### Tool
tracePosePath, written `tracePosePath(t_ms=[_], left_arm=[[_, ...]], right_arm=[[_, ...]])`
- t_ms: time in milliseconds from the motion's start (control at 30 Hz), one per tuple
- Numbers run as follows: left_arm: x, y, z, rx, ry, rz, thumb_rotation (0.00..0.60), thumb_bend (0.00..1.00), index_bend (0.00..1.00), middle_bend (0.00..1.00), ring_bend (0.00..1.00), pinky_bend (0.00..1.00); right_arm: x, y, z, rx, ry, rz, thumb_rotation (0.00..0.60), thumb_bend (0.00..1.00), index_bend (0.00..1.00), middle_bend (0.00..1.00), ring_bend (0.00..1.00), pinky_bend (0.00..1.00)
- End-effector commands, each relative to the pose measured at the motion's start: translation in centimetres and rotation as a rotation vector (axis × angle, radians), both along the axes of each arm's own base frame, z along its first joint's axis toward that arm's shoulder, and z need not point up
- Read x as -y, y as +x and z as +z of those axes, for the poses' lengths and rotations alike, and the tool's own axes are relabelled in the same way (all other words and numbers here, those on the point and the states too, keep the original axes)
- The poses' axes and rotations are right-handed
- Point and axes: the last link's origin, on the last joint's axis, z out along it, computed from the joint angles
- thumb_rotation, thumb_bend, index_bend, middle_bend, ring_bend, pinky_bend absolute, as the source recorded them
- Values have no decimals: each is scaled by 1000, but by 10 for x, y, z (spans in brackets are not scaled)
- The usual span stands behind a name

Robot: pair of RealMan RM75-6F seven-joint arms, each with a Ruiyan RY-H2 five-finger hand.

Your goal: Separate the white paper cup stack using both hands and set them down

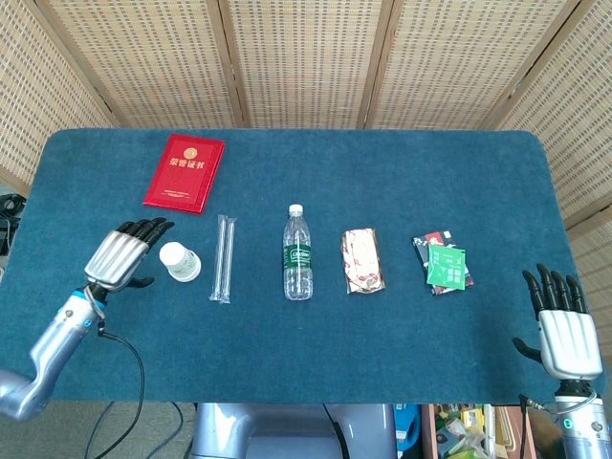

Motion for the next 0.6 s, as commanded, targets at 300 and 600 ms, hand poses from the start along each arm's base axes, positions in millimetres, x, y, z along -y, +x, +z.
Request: tracePosePath(t_ms=[300, 600], left_arm=[[-16, 7, -22, -62, -23, -29, 600, 95, 246, 276, 291, 320], [-19, 1, -27, -53, -14, -2, 600, 95, 359, 371, 386, 400]], right_arm=[[0, -3, 2, -2, -10, -14, 600, 0, 0, 0, 0, 0], [0, -4, 3, 6, -13, -22, 600, 0, 0, 0, 0, 0]])
